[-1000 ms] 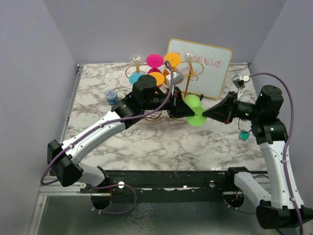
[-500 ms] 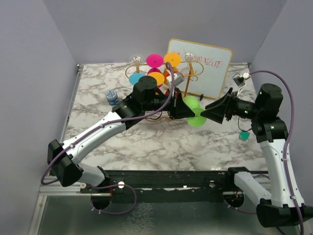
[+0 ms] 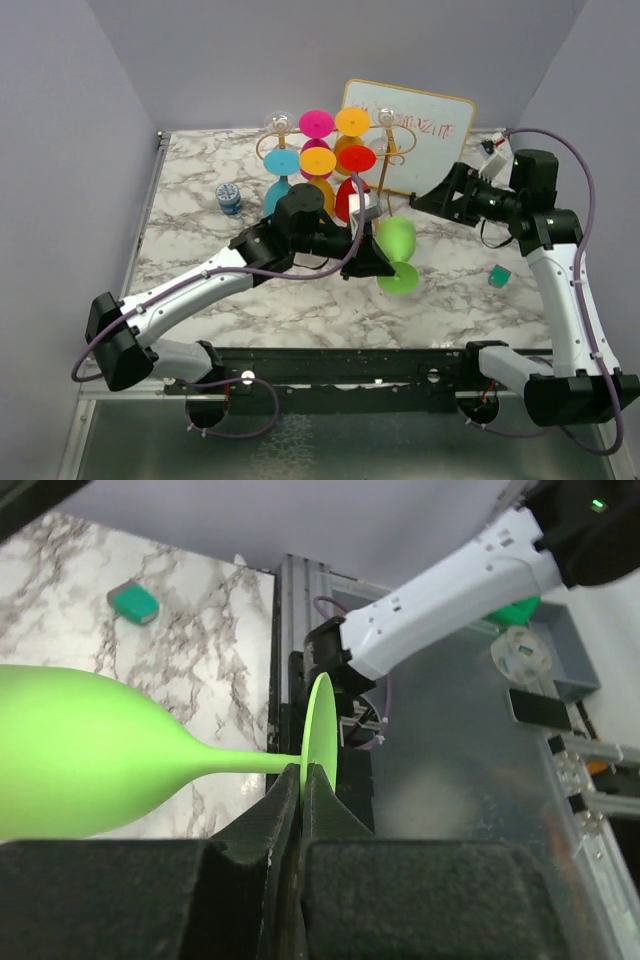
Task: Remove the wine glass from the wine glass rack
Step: Place the wine glass at the center of the board.
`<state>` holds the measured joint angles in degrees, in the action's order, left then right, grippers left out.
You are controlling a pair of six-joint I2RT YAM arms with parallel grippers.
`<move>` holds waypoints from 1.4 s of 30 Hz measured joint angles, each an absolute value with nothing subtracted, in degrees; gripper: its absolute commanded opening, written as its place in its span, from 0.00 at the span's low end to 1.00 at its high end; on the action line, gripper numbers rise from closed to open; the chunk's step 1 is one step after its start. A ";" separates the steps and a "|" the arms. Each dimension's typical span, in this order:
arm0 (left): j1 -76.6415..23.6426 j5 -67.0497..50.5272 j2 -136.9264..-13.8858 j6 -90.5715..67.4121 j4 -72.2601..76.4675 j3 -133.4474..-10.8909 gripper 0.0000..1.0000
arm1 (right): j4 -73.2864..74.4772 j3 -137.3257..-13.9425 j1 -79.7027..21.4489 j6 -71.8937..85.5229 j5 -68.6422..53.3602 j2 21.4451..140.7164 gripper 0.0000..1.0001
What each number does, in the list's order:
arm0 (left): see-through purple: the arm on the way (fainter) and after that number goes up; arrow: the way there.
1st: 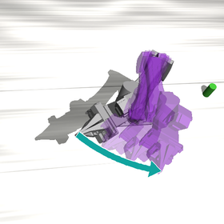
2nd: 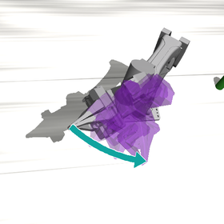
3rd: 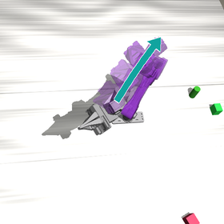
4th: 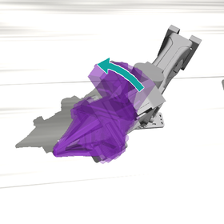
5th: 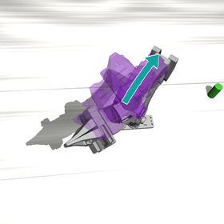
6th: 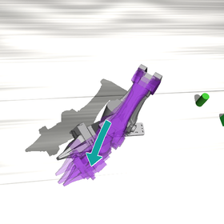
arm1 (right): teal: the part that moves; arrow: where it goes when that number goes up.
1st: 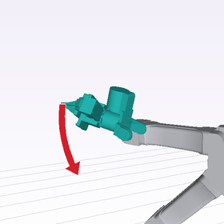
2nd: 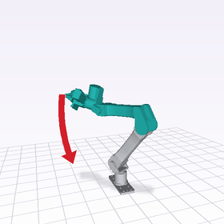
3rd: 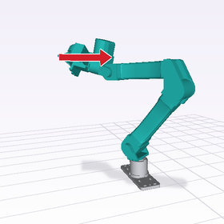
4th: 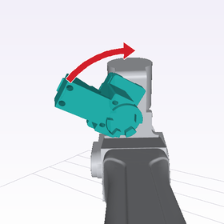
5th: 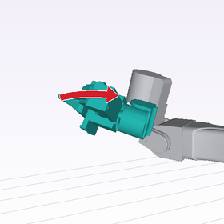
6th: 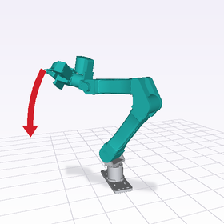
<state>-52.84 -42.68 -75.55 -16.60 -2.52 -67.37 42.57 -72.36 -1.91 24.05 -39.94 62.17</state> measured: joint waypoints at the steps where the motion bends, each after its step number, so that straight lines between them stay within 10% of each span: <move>1: -53.54 -43.38 -74.67 -14.79 -2.50 -67.09 0.00 | 42.74 -71.90 -1.91 24.27 -39.68 62.54 0.93; 20: -54.87 -49.95 -60.95 5.13 -8.43 -60.88 0.00 | 9.74 -52.38 0.78 39.18 -71.33 61.69 0.84; 42: -48.21 -60.69 -61.01 13.56 -9.56 -58.35 0.00 | -0.82 -51.46 -5.54 41.52 -79.18 59.92 0.57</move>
